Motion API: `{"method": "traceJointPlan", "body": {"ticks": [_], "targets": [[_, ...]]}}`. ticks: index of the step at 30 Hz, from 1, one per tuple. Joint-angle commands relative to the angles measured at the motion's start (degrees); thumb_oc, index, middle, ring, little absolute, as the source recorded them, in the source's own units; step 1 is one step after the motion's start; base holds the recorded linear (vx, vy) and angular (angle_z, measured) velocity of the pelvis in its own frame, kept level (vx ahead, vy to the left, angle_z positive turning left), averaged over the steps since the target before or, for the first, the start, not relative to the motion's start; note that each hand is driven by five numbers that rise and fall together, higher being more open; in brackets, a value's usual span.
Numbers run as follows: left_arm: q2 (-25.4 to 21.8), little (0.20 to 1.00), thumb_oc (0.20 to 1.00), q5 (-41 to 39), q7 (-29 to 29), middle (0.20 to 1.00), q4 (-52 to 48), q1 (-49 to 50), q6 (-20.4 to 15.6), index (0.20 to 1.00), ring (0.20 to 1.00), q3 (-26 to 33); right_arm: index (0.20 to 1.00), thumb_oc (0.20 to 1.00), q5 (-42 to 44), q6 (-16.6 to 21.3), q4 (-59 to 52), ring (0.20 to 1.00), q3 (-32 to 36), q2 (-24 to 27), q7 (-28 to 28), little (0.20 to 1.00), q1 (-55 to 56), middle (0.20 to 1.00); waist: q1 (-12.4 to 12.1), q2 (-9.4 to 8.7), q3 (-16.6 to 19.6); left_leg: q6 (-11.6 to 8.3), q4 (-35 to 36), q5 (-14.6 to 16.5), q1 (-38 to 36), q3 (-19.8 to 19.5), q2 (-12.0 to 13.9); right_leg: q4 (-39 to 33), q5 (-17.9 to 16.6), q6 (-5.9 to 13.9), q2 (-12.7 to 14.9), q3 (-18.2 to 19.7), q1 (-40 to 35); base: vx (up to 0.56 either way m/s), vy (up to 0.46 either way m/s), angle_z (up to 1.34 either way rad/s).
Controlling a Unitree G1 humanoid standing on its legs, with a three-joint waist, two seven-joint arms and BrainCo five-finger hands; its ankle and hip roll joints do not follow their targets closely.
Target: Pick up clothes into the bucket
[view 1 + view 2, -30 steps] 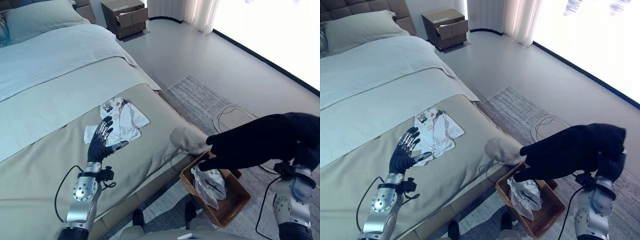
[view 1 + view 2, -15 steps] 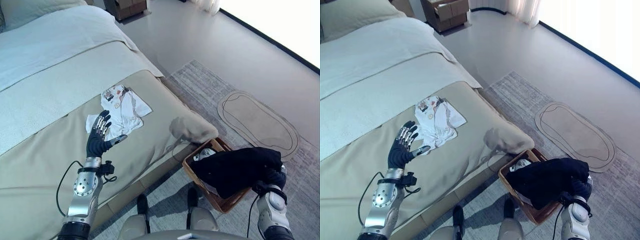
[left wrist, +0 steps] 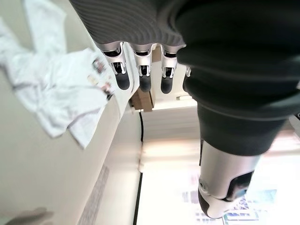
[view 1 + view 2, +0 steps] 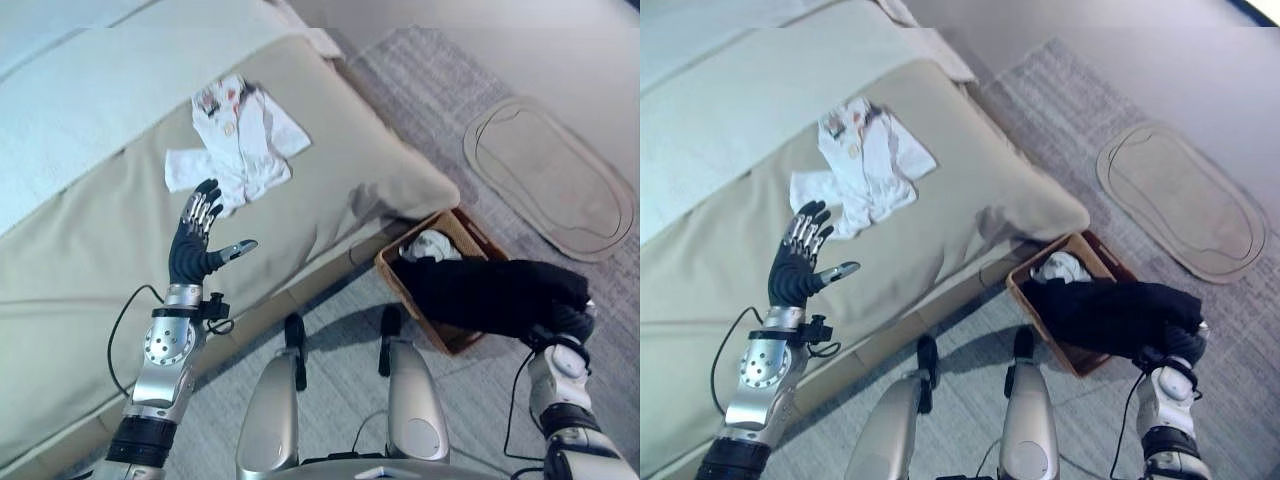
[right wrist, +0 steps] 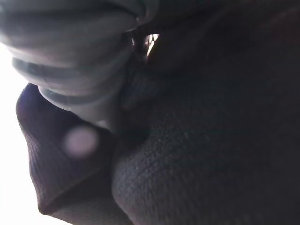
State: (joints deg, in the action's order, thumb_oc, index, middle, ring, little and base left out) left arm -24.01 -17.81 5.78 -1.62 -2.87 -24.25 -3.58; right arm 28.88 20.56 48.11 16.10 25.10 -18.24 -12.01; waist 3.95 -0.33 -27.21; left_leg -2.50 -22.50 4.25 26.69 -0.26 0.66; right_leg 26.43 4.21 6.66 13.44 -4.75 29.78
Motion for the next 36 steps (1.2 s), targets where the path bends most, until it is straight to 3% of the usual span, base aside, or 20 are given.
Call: {"method": "traceJointPlan", "body": {"ticks": [1, 6, 14, 17, 18, 20, 36], "targets": [[-0.4, 1.0, 1.0, -2.7, 1.7, 1.0, -5.9, 0.3, -4.6, 1.0, 1.0, 0.6, 0.2, 0.2, 1.6, 4.8, -0.4, 0.2, 1.0, 4.7, -2.6, 0.2, -0.6, 0.2, 0.7, -0.32, 3.8, 0.96, -8.8, 3.6, 6.8, 1.8, 0.6, 2.1, -2.0, 0.76, 0.6, 2.1, 2.6, -0.11, 0.01, -0.02], [0.3, 1.0, 1.0, -4.6, 3.4, 1.0, -8.2, -1.2, -5.5, 1.0, 1.0, 0.2, 0.2, 0.2, 0.9, 5.5, -2.7, 0.2, -1.8, 5.8, -3.2, 0.2, -3.6, 0.2, 0.3, 0.86, 2.4, 1.03, -15.1, 6.3, 14.1, 2.3, 0.8, 9.1, 0.5, 0.22, 0.2, 4.4, 10.9, -0.07, 0.016, -0.05], [1.3, 1.0, 1.0, -6.5, 5.5, 1.0, -9.4, -2.9, -6.5, 1.0, 1.0, -0.3, 0.2, 0.2, -5.4, 3.4, -3.0, 0.2, -9.1, 6.1, -5.7, 0.2, -10.4, 0.2, -0.7, 2.31, 0.6, 1.63, -22.0, 6.8, 23.2, 4.4, 0.9, 16.1, 0.8, -0.7, -0.3, 7.5, 21.3, -0.08, 0.021, -0.11], [0.9, 1.0, 1.0, -6.6, 6.0, 1.0, -9.7, -3.4, -6.6, 1.0, 1.0, -1.3, 0.2, 0.2, -12.2, 0.1, 0.2, 0.2, -15.1, 8.0, -6.7, 0.2, -16.6, 0.2, -1.5, 3.58, -0.2, 1.93, -24.8, 7.4, 26.7, 5.3, 1.0, 19.3, 1.4, -1.04, -0.7, 8.7, 25.8, -0.02, 0.025, -0.07], [1.0, 1.0, 1.0, -6.6, 6.0, 1.0, -9.6, -3.4, -6.6, 1.0, 1.0, -1.2, 0.2, 0.2, -12.3, 0.1, 0.4, 0.2, -15.2, 8.0, -6.7, 0.2, -16.8, 0.2, -1.5, 3.62, 0.2, 1.53, -25.3, 9.2, 26.3, 5.0, 1.0, 20.1, 3.1, -0.77, -0.8, 8.8, 25.6, 0.04, 0.027, -0.18], [0.9, 1.0, 1.0, -6.4, 6.8, 1.0, -10.4, -3.7, -6.7, 1.0, 1.0, -2.1, 0.2, 0.2, -16.8, -2.4, 2.2, 0.2, -19.5, 9.2, -7.2, 0.2, -21.5, 0.2, -2.1, 4.24, -0.4, 1.76, -27.8, 10.0, 28.8, 5.5, 1.1, 22.3, 3.5, -0.99, -1.3, 9.8, 28.5, 0.0, 0.023, -0.11], [0.8, 1.0, 1.0, -6.2, 10.6, 1.0, -14.4, -4.5, -6.5, 1.0, 1.0, -3.4, 0.2, 0.2, -23.7, -9.3, 18.4, 0.2, -28.1, 13.0, -9.3, 0.2, -39.4, 0.2, -3.4, 6.08, -0.2, 2.89, -33.3, 11.1, 38.3, 6.2, 1.1, 29.1, 4.8, -1.16, -1.5, 11.3, 39.4, -0.01, 0.012, -0.03]]}}
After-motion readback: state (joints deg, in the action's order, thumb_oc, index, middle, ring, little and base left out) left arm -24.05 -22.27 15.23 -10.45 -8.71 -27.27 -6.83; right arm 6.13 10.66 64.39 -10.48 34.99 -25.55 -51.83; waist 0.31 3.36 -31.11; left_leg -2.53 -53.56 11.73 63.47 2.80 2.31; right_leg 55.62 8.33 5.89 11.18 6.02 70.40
